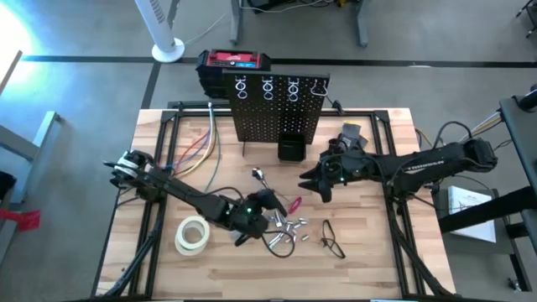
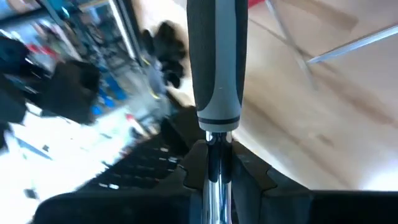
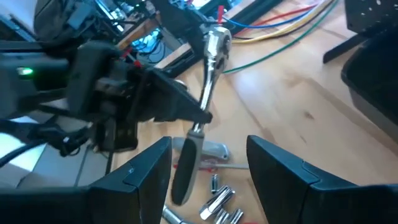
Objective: Hang tools onto peg board
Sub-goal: Hang the ratchet wrench on the peg board
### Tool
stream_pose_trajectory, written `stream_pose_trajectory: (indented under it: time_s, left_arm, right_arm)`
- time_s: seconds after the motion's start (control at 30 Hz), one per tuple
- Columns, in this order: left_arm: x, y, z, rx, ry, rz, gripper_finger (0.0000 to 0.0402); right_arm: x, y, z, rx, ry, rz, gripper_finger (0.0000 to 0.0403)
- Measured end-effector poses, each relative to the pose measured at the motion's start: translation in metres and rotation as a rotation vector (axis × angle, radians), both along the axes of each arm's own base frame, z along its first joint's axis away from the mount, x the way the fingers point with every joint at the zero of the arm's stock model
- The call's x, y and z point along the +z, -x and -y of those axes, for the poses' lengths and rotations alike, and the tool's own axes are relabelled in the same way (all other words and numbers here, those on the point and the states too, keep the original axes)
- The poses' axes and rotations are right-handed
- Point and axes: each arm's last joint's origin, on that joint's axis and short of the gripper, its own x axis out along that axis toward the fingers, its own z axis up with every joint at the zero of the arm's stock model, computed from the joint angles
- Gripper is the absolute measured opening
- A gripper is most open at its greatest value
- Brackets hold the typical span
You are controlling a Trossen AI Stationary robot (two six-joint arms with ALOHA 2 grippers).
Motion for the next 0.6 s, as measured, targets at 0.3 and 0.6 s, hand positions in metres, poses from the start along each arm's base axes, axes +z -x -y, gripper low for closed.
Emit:
stream_pose_trajectory:
  time_s: [0.3, 0.6]
  left_arm:
    - [0.006, -0.010, 0.008, -0.200, -0.141, 0.108, 0.0030]
    - [0.012, -0.012, 0.017, -0.362, -0.173, 0.197, 0.0030]
  right_arm:
    - [0.006, -0.021, 0.001, 0.001, 0.022, -0.003, 0.0199]
    - [0.020, -0.039, -0.003, 0.082, 0.012, 0.025, 0.0199]
